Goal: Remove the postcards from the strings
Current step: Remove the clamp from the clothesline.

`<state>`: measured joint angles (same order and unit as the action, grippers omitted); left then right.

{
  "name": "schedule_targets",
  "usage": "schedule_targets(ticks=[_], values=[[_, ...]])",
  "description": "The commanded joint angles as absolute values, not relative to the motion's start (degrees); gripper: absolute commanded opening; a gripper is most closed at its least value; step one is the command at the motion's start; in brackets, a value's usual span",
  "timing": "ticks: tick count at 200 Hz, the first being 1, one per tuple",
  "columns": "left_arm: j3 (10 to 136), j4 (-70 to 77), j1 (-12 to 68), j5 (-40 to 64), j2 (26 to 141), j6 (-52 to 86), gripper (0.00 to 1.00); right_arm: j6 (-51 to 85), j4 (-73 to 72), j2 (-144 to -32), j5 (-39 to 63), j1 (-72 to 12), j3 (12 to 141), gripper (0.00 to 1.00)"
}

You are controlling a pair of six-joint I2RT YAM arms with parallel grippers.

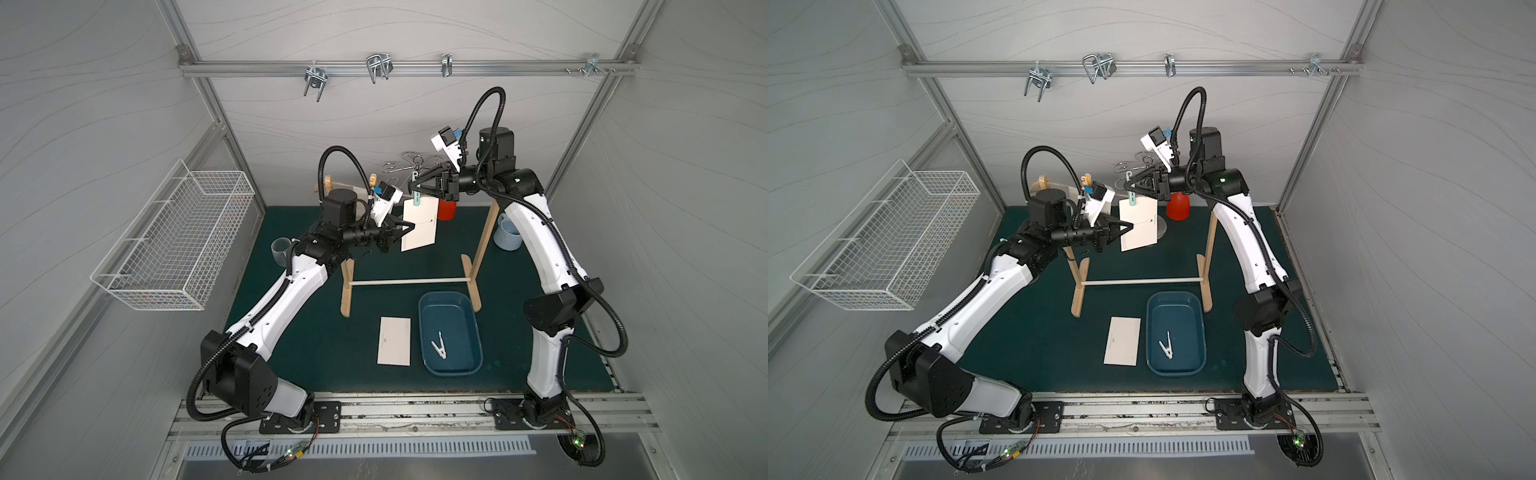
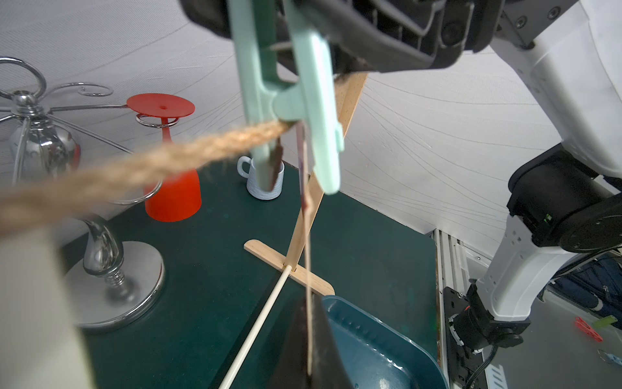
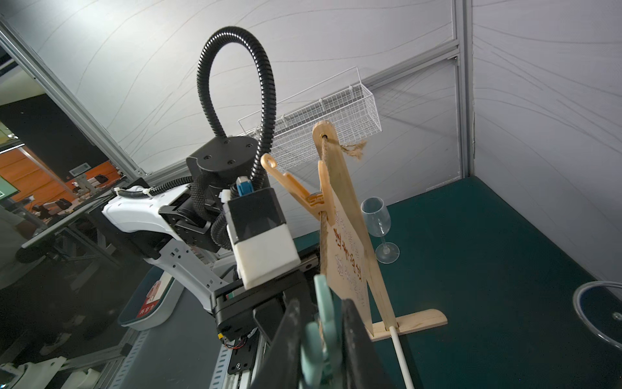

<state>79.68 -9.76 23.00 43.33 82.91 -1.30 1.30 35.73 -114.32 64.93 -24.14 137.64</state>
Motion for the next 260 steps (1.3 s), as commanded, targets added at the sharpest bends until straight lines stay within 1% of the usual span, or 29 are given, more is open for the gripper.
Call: schedule_targets(ticks=[1,44,116,185,260], values=[[81.04,-9.14,22.85,44.24,81.43,-1.59,0.0,1.93,32.16,-110.99,62.44,-24.67,136.99,0.0],[80.77,-9.31,22.85,44.12,81.02,-1.61,0.0,3.15,28.31,-109.34,58.88,-24.96,135.19,0.0],[79.65,-8.35,22.85,43.98,80.18,-0.57,0.0,4.12,25.45,-106.93,56.48,-24.96,133.95,0.0],[77.13,-7.53,22.85,43.11,78.6,0.59,0.0,5.81,18.8,-103.34,52.2,-24.92,129.14,0.0],[74.67,-7.61,22.85,42.21,76.83,1.38,0.0,4.11,18.0,-101.18,47.83,-25.03,127.28,0.0]])
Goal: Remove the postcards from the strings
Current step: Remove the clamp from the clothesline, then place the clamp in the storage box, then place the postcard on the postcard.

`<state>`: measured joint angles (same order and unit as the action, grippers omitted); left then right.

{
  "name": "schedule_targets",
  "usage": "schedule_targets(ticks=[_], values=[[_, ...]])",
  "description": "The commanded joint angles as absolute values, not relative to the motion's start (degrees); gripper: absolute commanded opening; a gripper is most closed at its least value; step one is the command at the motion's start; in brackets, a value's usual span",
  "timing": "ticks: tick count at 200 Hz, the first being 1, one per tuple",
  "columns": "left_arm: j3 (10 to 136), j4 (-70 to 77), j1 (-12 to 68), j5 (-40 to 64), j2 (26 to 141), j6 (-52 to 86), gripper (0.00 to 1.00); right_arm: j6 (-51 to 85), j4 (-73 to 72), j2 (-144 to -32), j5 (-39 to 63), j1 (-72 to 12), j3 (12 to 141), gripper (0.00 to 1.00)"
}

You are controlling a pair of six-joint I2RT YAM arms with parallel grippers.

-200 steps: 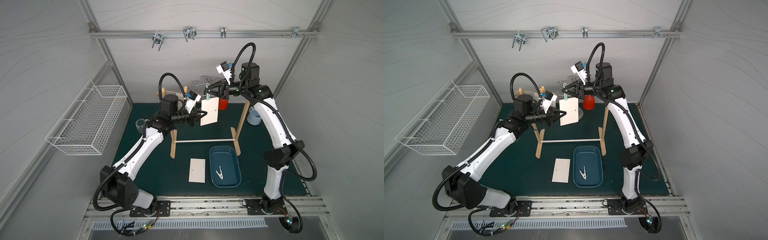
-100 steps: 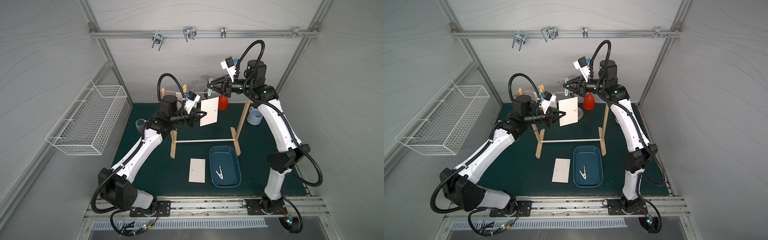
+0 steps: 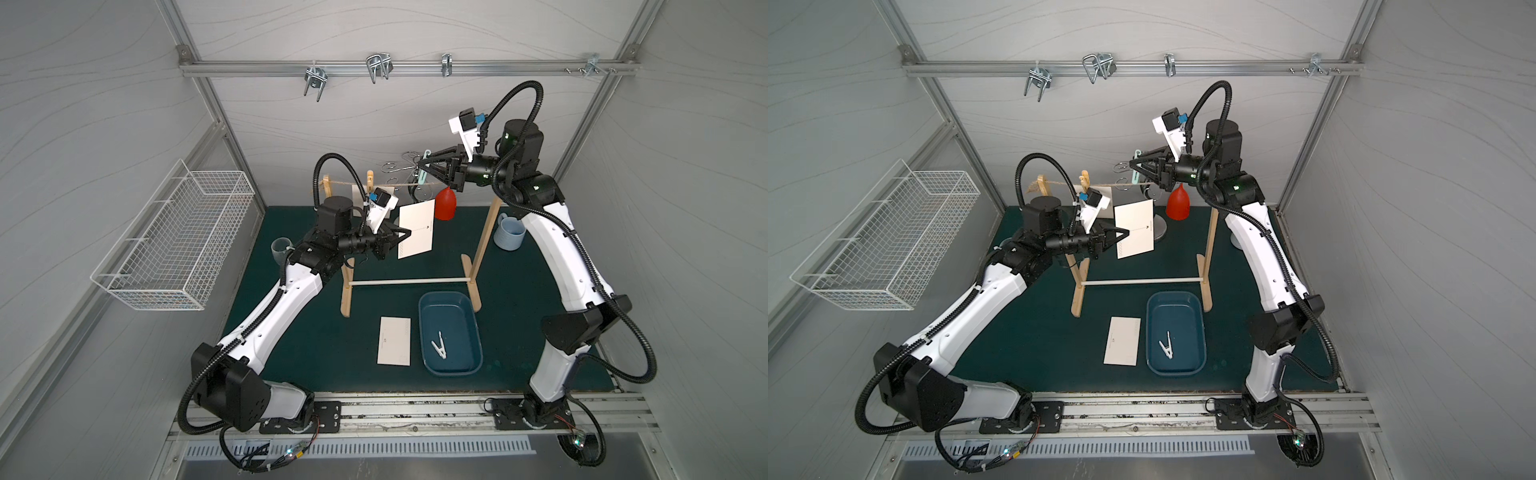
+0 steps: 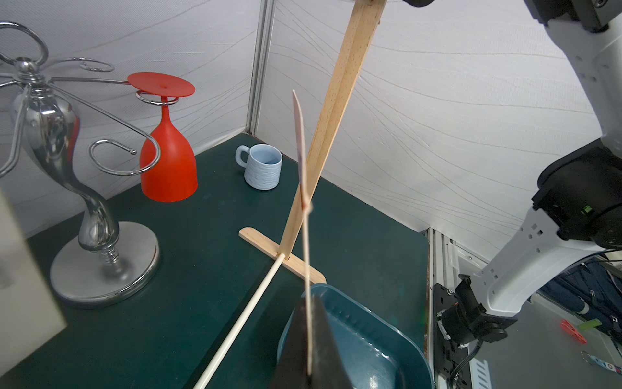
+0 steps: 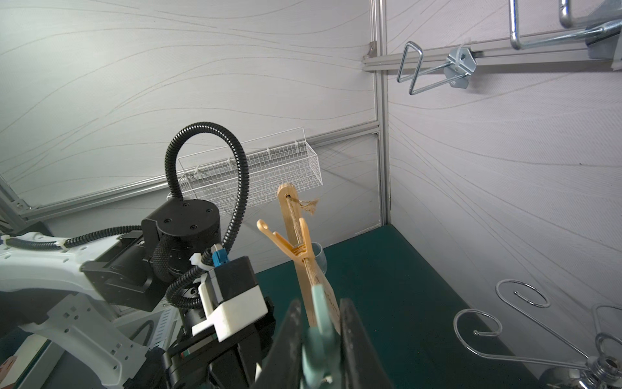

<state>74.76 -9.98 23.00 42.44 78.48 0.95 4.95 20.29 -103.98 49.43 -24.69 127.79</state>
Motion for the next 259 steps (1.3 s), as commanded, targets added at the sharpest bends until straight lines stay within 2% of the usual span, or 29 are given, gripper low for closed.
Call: schedule_targets(ticks=[1,83,122,182,236,259], values=[[74.64,-7.63,22.85,42.2,76.78,1.39,0.0,4.21,18.01,-101.08,47.82,-25.04,127.27,0.0],[69.49,-8.46,22.85,38.36,69.04,4.54,0.0,3.42,16.58,-86.41,45.13,-25.4,114.75,0.0],[67.26,-12.04,22.85,35.99,65.71,8.18,0.0,3.84,17.43,-74.21,42.24,-25.75,100.08,0.0],[56.42,-18.96,23.16,33.46,59.45,16.11,0.0,9.19,21.32,-53.61,39.04,-26.62,70.93,0.0],[46.56,-24.26,29.97,28.41,55.79,23.64,0.0,18.36,23.52,-46.09,40.6,-29.58,50.38,0.0],[42.11,-23.77,32.88,27.42,55.83,28.52,0.0,21.44,22.25,-45.0,38.0,-31.44,44.14,0.0]])
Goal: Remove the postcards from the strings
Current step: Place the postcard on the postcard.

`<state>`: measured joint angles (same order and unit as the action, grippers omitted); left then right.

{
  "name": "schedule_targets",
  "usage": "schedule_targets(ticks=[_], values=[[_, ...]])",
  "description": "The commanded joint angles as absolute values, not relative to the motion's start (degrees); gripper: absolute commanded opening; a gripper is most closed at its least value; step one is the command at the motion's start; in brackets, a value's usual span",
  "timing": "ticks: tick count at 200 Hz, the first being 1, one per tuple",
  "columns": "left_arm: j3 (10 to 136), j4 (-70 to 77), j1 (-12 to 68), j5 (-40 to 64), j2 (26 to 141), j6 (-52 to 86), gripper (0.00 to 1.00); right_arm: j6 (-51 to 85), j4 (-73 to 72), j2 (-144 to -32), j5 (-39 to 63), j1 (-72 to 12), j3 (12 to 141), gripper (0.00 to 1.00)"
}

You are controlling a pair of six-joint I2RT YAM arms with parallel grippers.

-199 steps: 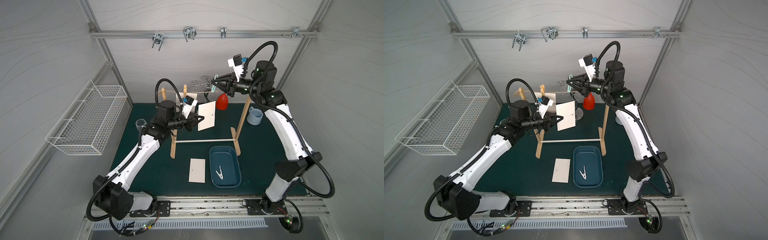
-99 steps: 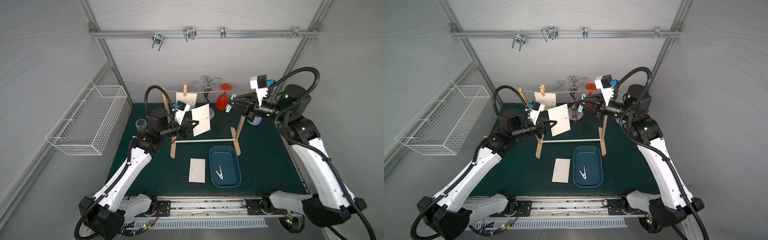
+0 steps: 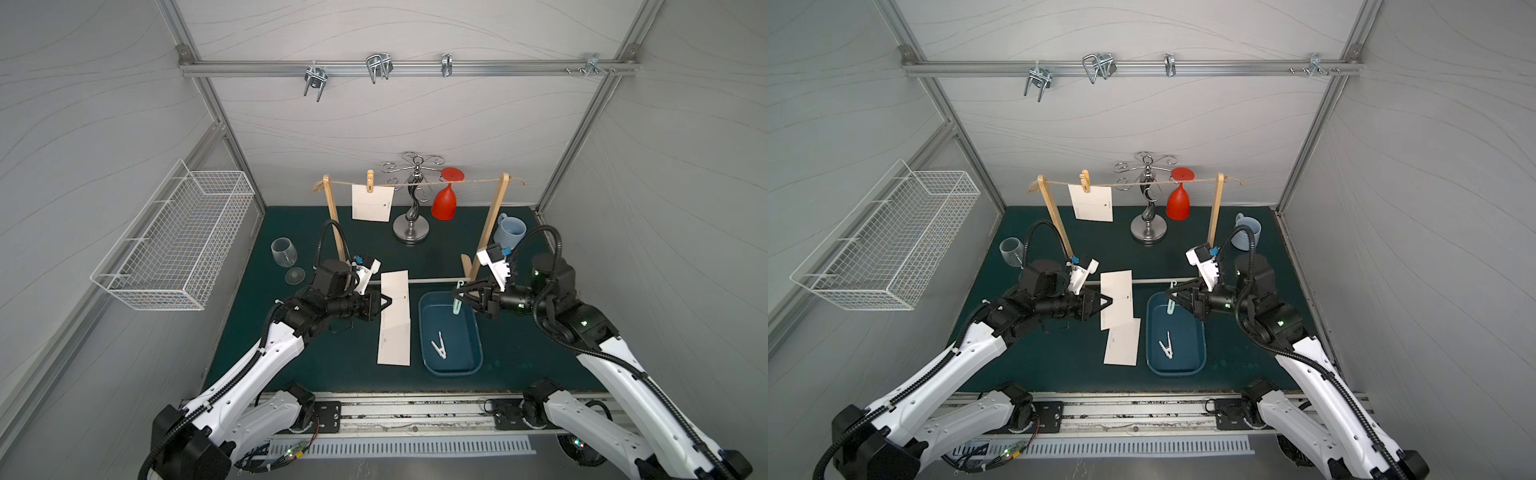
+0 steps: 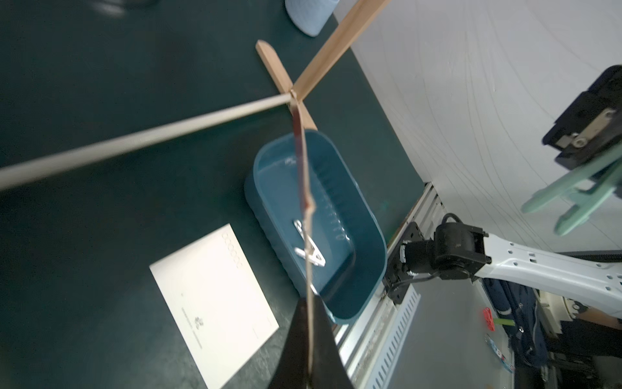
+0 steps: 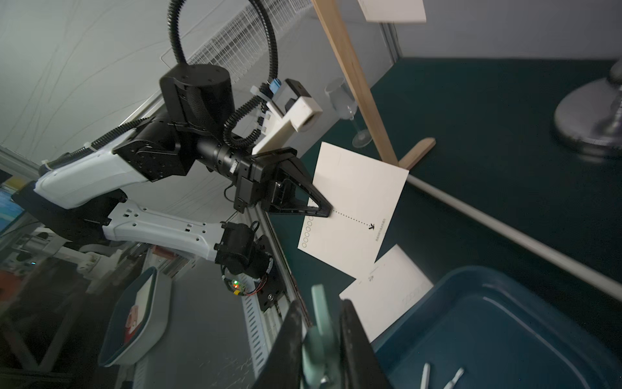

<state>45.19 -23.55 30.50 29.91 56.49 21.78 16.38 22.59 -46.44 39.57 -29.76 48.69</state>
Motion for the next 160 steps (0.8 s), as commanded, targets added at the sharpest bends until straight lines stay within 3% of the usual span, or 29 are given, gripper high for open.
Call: schedule_targets(ticks=[1,82,160], values=[[41.89,-23.71,32.92,27.51,55.82,28.72,0.0,21.57,22.2,-45.0,37.89,-31.5,43.87,0.0],[30.12,-19.75,33.7,26.73,55.96,38.16,0.05,28.78,17.48,-45.17,31.58,-32.63,29.23,0.0],[28.12,-15.03,33.84,26.59,61.21,38.67,0.16,31.44,11.03,-53.78,28.46,-33.21,25.58,0.0]])
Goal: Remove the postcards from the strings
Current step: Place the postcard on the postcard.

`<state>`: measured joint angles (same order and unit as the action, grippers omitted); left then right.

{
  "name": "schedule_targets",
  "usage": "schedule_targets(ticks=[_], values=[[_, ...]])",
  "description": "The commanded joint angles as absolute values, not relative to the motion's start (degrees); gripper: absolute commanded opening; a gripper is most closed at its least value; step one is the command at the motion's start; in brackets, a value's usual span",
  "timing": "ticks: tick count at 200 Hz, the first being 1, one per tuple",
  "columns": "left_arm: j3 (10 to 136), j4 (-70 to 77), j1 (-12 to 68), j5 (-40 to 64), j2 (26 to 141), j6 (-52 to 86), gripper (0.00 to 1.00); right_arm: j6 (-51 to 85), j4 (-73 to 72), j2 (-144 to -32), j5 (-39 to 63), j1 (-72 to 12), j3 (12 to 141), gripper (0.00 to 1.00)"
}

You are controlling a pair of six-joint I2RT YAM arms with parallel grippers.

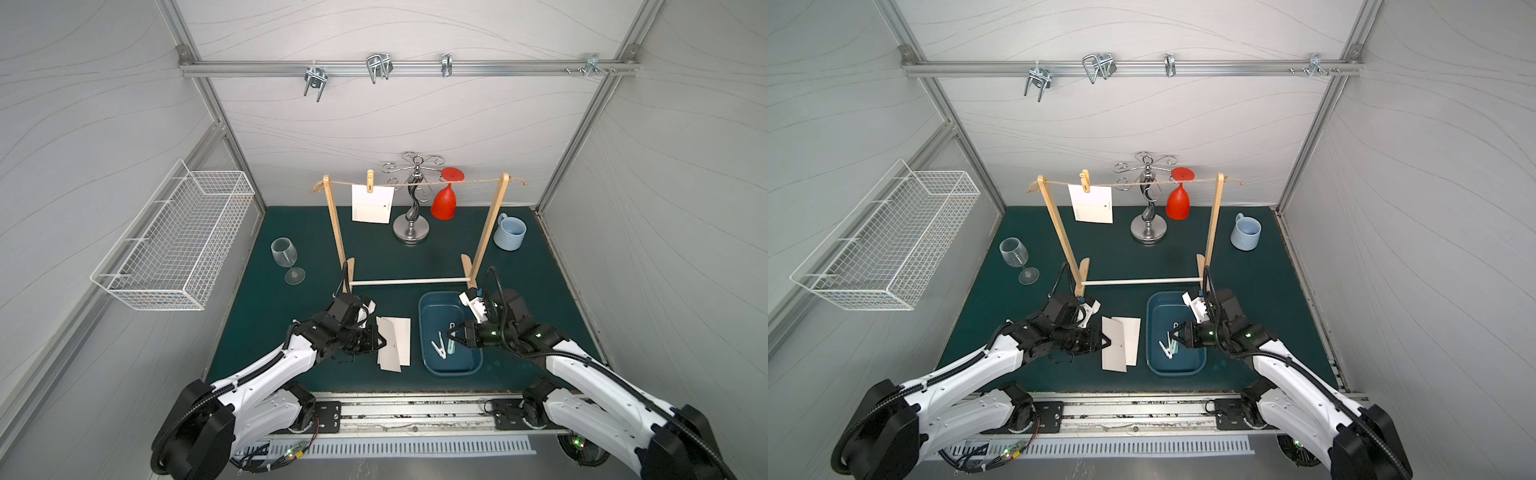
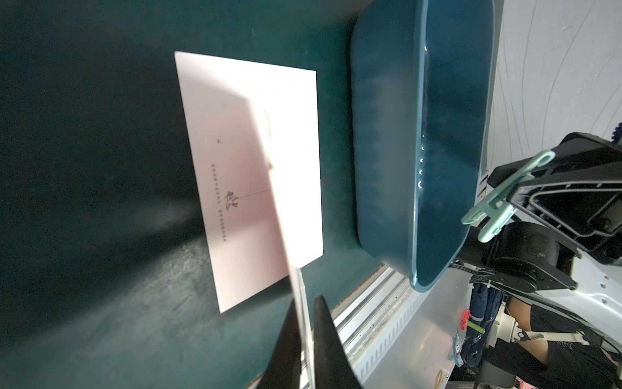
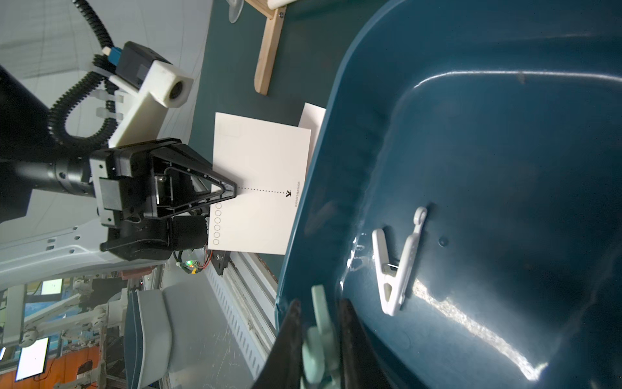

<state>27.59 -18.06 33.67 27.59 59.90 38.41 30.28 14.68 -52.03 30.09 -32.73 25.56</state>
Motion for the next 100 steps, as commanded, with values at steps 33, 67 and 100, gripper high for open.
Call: schedule_targets(ticks=[33,67,100], values=[[28.99,-17.34,33.84,23.96,62.58,37.82,0.23,31.76,10.26,-56.34,27.4,-33.38,25.75,0.0],[30.26,-21.27,33.88,19.76,62.25,36.84,0.32,32.08,10.59,-57.54,26.13,-33.54,25.88,0.11],[32.43,-25.78,33.84,14.41,60.22,36.44,0.35,32.06,11.51,-57.99,24.63,-33.56,26.19,0.41]])
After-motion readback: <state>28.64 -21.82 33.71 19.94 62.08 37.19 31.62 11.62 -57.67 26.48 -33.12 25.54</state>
